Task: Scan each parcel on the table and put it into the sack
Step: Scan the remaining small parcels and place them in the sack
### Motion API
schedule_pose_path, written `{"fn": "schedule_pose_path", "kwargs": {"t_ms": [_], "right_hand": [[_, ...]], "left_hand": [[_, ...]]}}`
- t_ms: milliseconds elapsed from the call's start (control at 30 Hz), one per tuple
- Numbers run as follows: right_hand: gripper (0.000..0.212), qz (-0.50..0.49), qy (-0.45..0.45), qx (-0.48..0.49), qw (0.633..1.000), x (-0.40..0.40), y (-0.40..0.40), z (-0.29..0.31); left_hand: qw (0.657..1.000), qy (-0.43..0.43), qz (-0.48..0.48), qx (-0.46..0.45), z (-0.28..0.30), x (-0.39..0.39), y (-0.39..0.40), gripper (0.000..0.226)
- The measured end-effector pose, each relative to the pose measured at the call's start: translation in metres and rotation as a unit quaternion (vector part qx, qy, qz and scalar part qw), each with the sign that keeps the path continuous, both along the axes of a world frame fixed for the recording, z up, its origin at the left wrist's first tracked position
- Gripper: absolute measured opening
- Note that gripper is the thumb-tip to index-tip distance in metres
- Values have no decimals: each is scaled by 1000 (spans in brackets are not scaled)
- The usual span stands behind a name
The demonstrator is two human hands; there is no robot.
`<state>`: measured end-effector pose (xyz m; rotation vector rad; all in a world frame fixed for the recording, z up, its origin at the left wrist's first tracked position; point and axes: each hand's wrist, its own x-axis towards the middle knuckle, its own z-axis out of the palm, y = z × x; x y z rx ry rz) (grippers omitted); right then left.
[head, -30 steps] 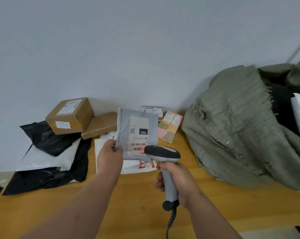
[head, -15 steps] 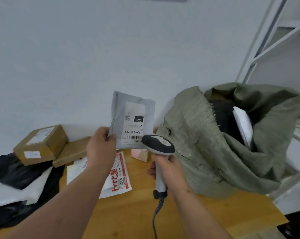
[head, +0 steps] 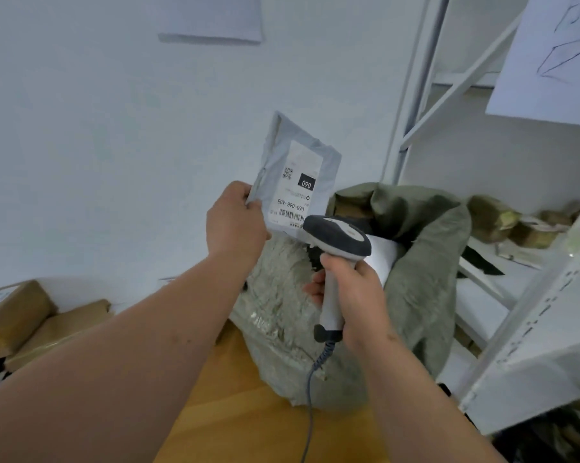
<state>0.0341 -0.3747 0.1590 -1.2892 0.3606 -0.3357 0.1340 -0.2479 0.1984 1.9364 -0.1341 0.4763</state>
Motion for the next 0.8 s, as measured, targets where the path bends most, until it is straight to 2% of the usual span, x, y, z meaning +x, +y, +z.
{"fn": "schedule_pose_path", "kwargs": {"t_ms": [100, 200, 267, 333, 467, 567, 800], "right_hand": [[5, 0, 10, -2, 1000, -2, -23, -1], [3, 0, 15, -3, 1000, -5, -39, -7], [3, 5, 22, -1, 1000, -6, -46, -14], [3, 10, 34, -2, 999, -6, -50, -21], [6, 36, 39, 6, 999, -2, -46, -28], [5, 65, 30, 25, 997, 4, -33, -28], [5, 110, 38, 31, 993, 17, 7, -29]], "left_hand": [[999, 32, -33, -17, 5, 7, -34, 17], [980, 142, -139, -22, 3, 12, -63, 23], [961, 208, -184, 7, -1, 12, -75, 42], [955, 229, -187, 25, -7, 11, -79, 60], [970, 130, -135, 153, -17, 12, -69, 51], [980, 95, -94, 147, -24, 16, -50, 45], [987, 85, -36, 129, -43, 18, 9, 38]]}}
